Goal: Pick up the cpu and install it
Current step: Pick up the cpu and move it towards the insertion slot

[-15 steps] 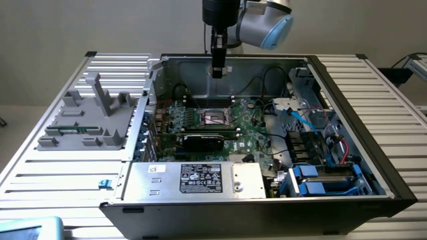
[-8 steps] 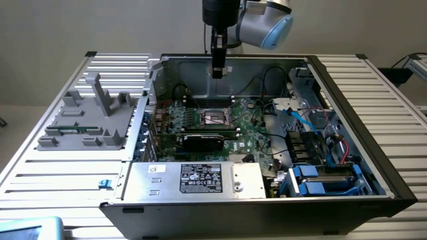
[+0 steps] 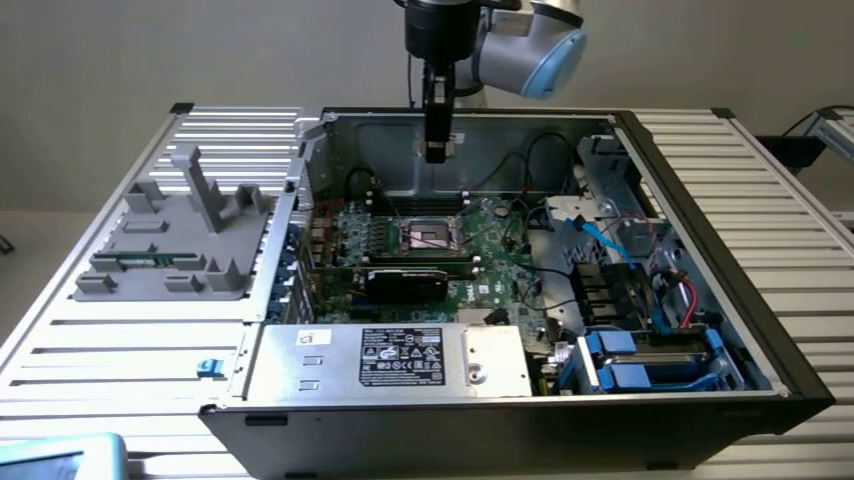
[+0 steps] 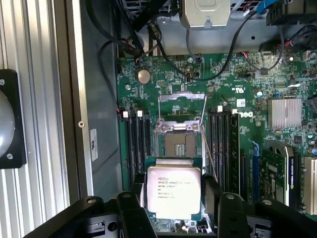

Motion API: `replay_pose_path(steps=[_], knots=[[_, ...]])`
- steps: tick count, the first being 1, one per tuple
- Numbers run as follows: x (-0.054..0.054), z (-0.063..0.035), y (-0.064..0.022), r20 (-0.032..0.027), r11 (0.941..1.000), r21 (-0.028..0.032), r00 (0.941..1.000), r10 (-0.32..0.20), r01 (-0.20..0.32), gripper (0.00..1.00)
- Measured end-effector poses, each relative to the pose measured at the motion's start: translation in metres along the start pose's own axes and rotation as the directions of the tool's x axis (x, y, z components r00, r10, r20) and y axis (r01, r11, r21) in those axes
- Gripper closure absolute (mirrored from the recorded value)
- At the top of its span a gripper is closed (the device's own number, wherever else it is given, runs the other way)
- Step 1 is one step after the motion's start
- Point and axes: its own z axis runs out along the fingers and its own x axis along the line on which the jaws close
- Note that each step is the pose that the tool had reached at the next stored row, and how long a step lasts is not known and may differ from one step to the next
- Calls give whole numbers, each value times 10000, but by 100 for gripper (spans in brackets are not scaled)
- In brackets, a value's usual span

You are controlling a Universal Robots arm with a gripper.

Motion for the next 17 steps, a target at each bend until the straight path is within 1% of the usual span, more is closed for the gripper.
replay_pose_path(steps=[8,10,15,17], knots=[[-24,146,0,-6,10000,-43,10000,9,-9,45],[-28,182,-1,-22,10000,-54,10000,10,-10,45],[-53,257,-6,-102,10000,-88,9999,10,-11,45],[-79,281,-7,-174,10000,-94,9998,11,-12,45]])
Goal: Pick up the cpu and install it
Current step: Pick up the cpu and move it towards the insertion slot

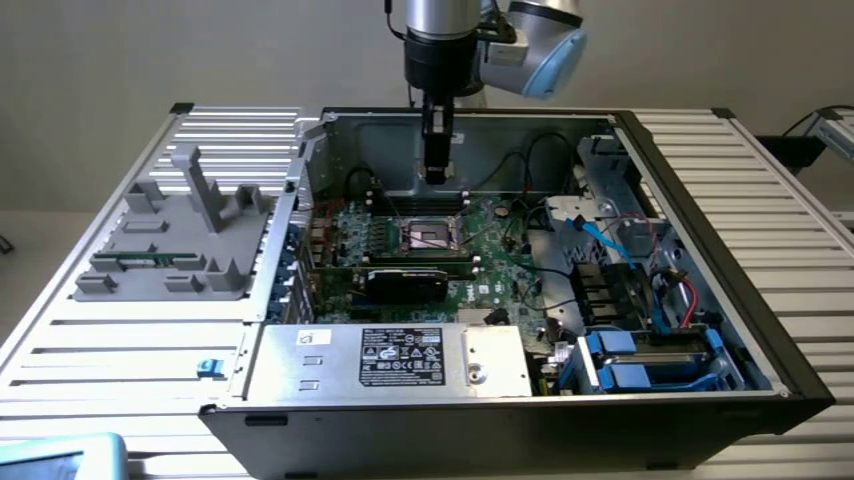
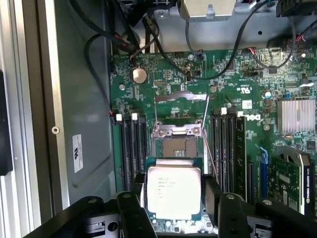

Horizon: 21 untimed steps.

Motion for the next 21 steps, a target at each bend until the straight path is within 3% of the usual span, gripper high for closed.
replay_pose_path(steps=[5,17,21], knots=[[-67,68,-1,-167,10000,-6,9999,4,-4,45],[-123,283,-1,-234,10000,-1,9997,22,-22,45],[-124,302,-1,-237,10000,1,9997,25,-25,45]])
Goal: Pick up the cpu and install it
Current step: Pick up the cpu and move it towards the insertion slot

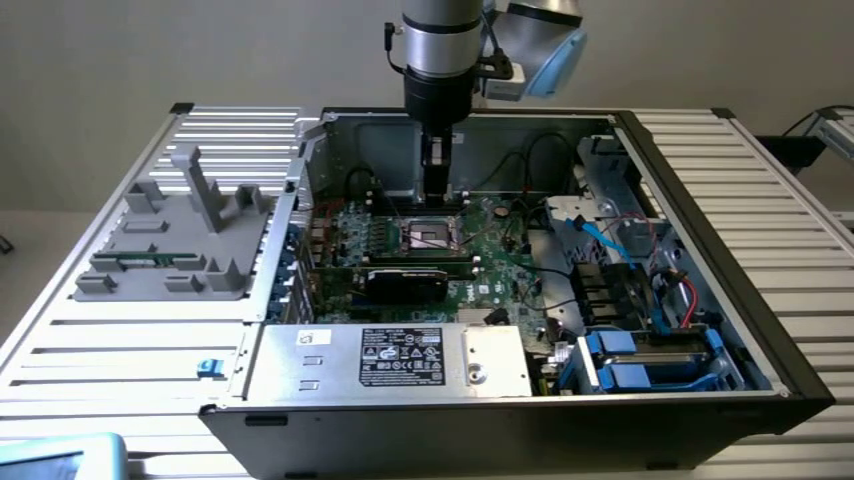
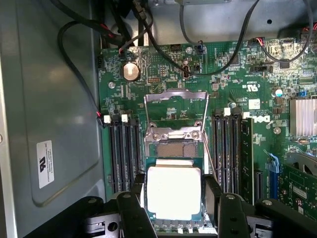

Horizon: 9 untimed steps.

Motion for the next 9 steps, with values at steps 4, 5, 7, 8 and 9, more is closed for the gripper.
replay_pose_path(steps=[4,5,7,8,9], knots=[[0,2,0,-2,10000,-2,10000,0,0,45],[0,9,0,-7,10000,-4,10000,-1,1,45],[-1,21,0,-3,10000,-1,10000,-22,22,45],[-2,30,-1,-4,10000,-1,10000,-40,40,45],[-2,40,-1,-3,10000,0,10000,-61,61,45]])
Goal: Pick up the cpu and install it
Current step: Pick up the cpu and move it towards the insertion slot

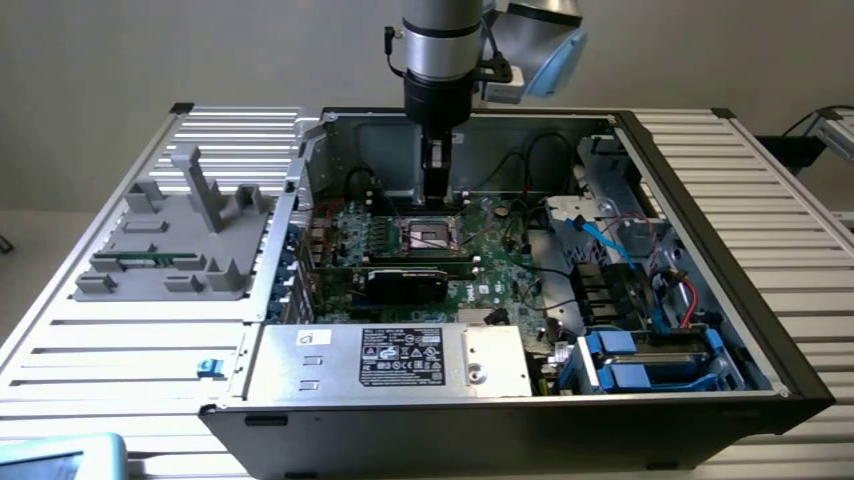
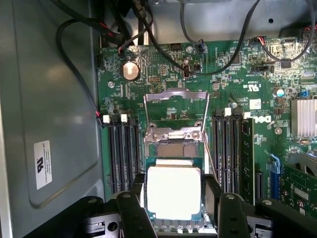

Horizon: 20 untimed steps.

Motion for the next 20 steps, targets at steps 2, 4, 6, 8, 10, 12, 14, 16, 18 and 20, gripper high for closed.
replay_pose_path(steps=[2,4,6,8,10,12,14,16,18,20], knots=[[-1,26,0,0,10000,2,10000,-55,55,45],[-2,63,0,-2,9999,3,9999,-111,111,45],[-3,99,-1,-1,9999,5,9999,-149,149,45],[-5,135,-2,-2,9998,6,9998,-181,181,45],[-7,171,-2,-2,9998,7,9998,-210,210,45],[-10,209,-2,-4,9997,7,9997,-235,235,45],[-14,244,-2,-4,9997,8,9997,-259,259,45],[-20,280,-3,-4,9996,10,9996,-284,284,45],[-27,316,-3,-4,9995,10,9995,-308,308,45],[-35,353,-3,-4,9995,11,9995,-328,328,45]])
